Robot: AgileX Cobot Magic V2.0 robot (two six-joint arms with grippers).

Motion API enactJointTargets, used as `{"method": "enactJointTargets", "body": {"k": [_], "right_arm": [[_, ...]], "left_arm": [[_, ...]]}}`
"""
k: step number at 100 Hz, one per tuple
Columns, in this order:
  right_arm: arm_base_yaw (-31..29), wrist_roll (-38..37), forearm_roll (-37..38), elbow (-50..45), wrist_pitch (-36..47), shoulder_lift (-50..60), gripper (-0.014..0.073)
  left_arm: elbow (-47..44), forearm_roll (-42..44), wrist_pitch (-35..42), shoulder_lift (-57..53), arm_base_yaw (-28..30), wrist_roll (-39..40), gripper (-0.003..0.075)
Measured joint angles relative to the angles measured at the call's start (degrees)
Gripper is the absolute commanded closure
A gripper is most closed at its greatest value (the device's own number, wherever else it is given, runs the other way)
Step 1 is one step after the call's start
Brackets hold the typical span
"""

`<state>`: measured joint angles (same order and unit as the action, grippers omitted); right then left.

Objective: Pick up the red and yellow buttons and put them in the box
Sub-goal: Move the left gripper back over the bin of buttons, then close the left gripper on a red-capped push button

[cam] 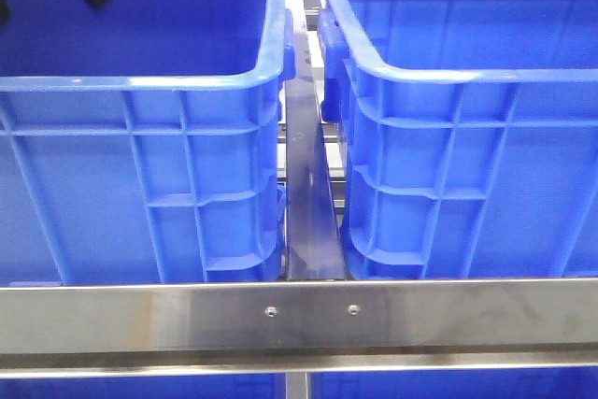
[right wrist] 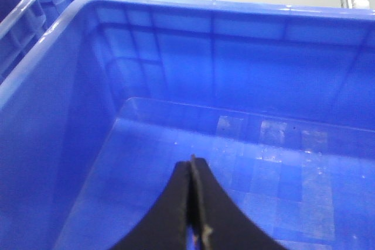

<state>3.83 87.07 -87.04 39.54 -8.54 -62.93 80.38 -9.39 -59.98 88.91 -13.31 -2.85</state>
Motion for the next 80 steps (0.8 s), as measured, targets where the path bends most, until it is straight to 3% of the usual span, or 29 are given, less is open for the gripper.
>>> {"method": "enactJointTargets", "body": {"k": [40, 80], "right_arm": [[0.00, 0.04, 0.00, 0.00, 0.00, 0.00, 0.0664], [0.00, 0.04, 0.00, 0.00, 0.00, 0.00, 0.0664]], "left_arm": [[0.00, -0.11, 3.85, 11.77, 0.00, 2.85, 0.0083], [0.10, -3.37, 7.70, 16.45, 0.00, 2.85, 0.0113]]}}
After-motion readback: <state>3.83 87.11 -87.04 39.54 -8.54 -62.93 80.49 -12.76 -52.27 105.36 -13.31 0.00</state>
